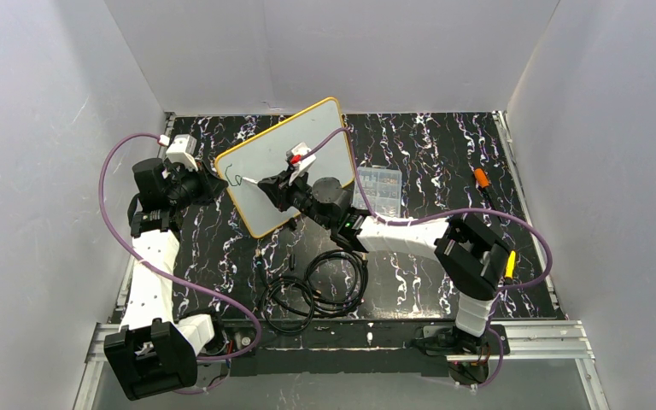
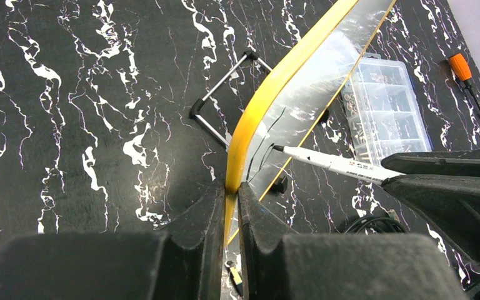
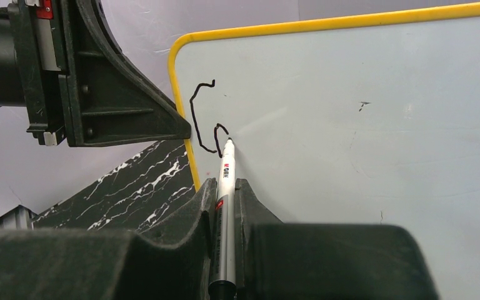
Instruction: Write a sentence on the whiteboard
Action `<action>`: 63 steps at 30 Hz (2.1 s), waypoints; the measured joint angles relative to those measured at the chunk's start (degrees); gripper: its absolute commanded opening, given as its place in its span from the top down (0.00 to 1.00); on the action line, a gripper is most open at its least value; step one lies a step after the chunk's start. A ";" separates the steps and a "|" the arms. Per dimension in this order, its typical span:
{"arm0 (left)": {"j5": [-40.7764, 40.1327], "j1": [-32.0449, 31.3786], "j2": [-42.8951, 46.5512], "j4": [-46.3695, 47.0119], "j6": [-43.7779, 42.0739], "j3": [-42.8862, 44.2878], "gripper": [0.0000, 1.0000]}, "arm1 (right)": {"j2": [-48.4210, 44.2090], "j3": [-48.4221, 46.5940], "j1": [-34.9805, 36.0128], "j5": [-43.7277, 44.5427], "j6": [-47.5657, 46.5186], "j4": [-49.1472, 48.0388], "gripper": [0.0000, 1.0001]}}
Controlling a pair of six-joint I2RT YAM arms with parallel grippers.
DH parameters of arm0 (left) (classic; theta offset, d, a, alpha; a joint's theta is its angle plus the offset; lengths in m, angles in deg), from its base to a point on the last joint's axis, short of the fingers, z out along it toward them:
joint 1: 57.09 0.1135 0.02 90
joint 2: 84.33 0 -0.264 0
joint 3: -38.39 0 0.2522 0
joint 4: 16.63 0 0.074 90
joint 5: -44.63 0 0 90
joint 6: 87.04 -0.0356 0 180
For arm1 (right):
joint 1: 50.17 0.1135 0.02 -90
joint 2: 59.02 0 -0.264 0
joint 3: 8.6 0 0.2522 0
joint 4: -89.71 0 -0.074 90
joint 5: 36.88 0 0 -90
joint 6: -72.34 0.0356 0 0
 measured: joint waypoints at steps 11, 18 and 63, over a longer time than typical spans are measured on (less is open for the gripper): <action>0.13 -0.02 0.09 -0.04 0.02 0.00 1.00 | -1.29 0.04 0.15 0.13 -0.07 -0.39 0.99; 0.13 -0.02 0.11 -0.04 0.02 0.00 1.00 | -3.78 0.07 0.44 0.83 -0.39 -1.51 0.99; -0.07 -0.02 0.11 -0.04 0.02 0.00 1.00 | 0.11 -1.68 0.63 1.55 -1.46 0.66 0.99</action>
